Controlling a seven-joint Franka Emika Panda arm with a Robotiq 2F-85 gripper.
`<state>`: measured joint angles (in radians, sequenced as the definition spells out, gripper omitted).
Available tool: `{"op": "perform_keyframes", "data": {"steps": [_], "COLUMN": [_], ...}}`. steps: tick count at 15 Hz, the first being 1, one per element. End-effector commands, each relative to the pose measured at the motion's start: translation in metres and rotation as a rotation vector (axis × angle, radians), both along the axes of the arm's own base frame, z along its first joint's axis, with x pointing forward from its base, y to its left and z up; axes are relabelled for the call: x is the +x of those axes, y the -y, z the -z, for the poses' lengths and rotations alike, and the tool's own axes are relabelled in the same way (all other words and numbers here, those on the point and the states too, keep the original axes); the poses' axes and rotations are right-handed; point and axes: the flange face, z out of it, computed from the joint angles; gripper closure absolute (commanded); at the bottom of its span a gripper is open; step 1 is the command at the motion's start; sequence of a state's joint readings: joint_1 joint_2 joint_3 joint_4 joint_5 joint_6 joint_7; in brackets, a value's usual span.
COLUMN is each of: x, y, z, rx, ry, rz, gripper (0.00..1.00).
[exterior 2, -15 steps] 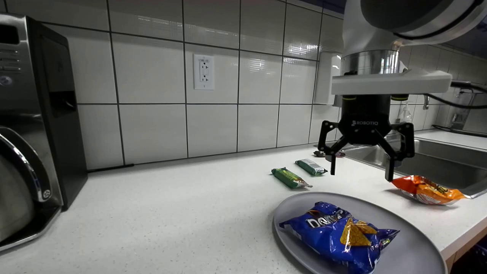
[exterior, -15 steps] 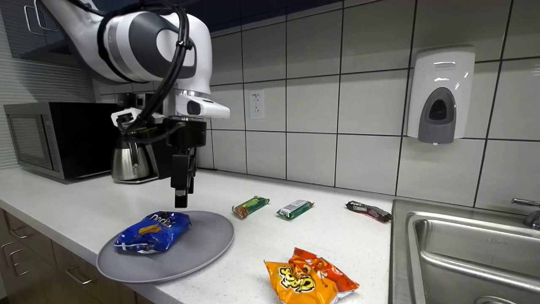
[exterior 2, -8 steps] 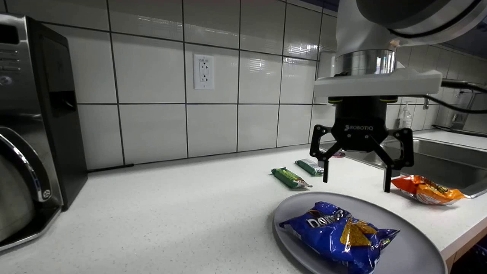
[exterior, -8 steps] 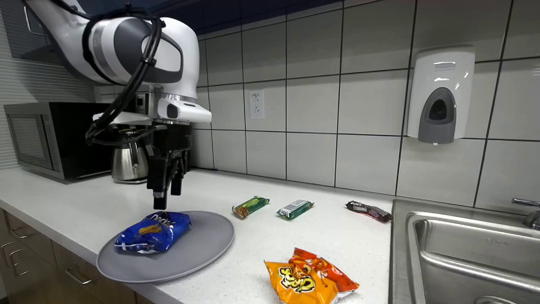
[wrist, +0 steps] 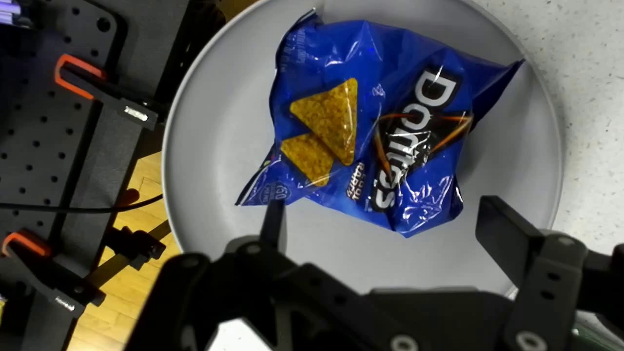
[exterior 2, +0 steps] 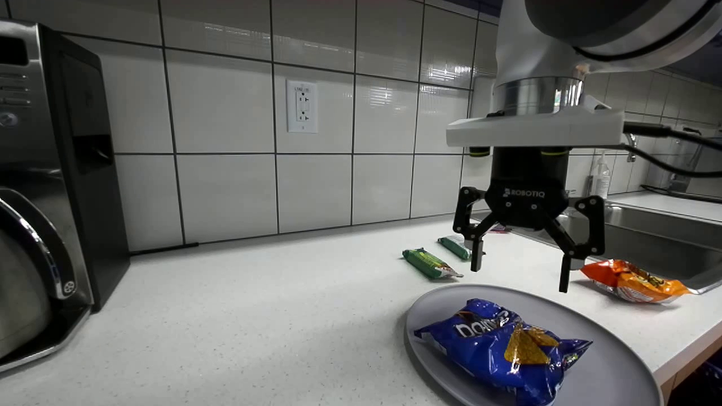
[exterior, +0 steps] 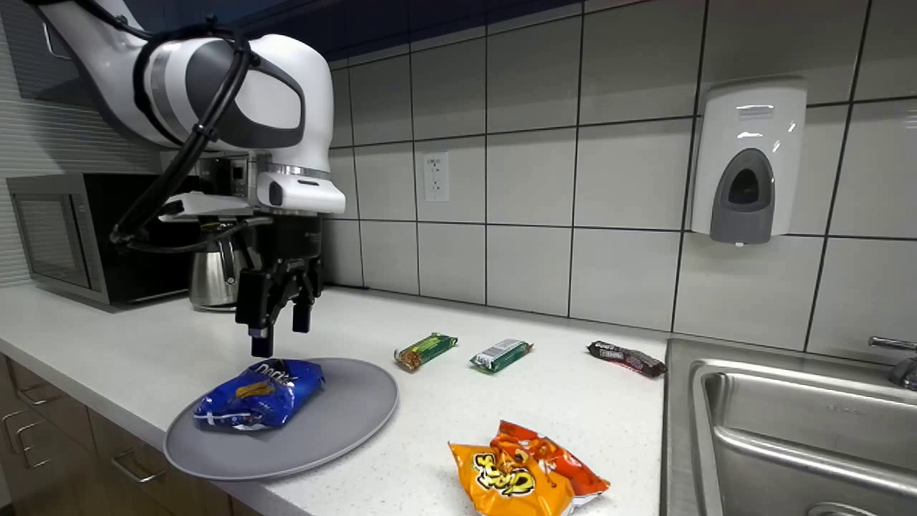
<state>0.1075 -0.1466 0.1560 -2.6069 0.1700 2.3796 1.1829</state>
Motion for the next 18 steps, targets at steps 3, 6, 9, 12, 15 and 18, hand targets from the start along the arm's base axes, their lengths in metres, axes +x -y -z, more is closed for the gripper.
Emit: {"op": "perform_keyframes", "data": {"steps": [3,6,9,12,15,18], "x": [0.001,0.001,0.0,-0.002,-0.007,-0.011], "y": [-0.01,-0.015,-0.019,-0.023,-0.028,-0.033], "z": [0.015,0.027,0.039,0.045,0.046,0.042], "rx": [-0.029,-0.056,-0.082,-0.106,-0.119,-0.126], "ry": [0.033,0.024,0.022,0.026,0.026,0.03], "rz": [0.066,0.066,0.073,0.073,0.077,0.084], "gripper": [0.0,0.0,0.0,0.0,0.0,0.0]}}
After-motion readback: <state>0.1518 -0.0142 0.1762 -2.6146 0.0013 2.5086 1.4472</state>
